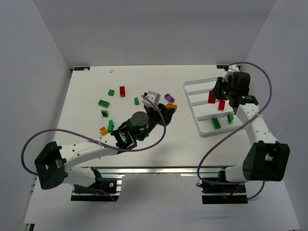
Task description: Sort the legos into containers by color
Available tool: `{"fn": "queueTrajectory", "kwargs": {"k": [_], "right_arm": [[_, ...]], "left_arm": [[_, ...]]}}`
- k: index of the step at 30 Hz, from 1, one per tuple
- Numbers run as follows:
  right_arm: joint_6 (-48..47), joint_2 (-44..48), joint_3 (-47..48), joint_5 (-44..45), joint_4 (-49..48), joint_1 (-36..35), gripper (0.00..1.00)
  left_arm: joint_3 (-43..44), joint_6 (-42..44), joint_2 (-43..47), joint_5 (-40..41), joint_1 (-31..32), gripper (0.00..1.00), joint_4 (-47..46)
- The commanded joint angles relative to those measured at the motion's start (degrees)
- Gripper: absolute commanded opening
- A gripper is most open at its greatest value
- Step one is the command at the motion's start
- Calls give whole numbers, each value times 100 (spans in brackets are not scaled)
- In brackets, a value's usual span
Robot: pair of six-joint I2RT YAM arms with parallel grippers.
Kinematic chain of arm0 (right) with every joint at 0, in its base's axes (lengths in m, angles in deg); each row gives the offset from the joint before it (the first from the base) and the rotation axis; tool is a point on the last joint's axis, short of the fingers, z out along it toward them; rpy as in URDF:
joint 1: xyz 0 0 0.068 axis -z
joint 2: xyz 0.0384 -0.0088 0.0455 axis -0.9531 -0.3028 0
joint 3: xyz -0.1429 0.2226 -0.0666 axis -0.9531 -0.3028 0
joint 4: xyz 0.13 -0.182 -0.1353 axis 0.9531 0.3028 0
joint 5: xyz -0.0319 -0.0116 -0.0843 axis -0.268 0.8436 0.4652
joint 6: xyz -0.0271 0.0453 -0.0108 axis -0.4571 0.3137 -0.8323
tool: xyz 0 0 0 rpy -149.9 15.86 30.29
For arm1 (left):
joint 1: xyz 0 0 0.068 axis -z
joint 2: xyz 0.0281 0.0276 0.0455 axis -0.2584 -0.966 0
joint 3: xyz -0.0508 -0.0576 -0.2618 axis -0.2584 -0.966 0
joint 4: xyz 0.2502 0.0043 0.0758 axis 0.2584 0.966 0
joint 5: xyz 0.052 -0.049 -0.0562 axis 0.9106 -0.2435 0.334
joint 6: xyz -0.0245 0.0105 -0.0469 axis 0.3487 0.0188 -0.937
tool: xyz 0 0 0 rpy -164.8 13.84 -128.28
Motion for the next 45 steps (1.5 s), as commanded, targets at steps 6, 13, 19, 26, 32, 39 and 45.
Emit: {"fn": "queueTrajectory", "kwargs": {"k": [6, 13, 19, 26, 32, 39, 45], "right_arm": [[-1063, -920, 54, 697, -859, 23, 0], [-1221, -1799, 327, 881, -1026, 23, 0], [-1326, -2152, 424, 1110, -1132, 23, 15], [-1441, -2003, 301, 1022, -1080, 136, 62], [-1597, -1423, 432, 15, -554, 531, 89], [-3381, -518, 538, -3871, 1017, 1253, 76], [-3963, 141, 117, -4576, 1575, 1341, 0]], "left_arm": [[-93, -618, 55, -630, -39, 3, -32], [-67, -829, 19, -727, -101, 3, 3], [47, -882, -77, -867, -206, 3, 65], [600, -1180, -639, -1490, -654, 4, 319], [1722, -1638, -1796, -2359, -1243, 5, 565], [3473, -2121, -3819, -3565, -1524, 7, 829], [5073, -2280, -5226, -3899, -1551, 9, 812]]}}
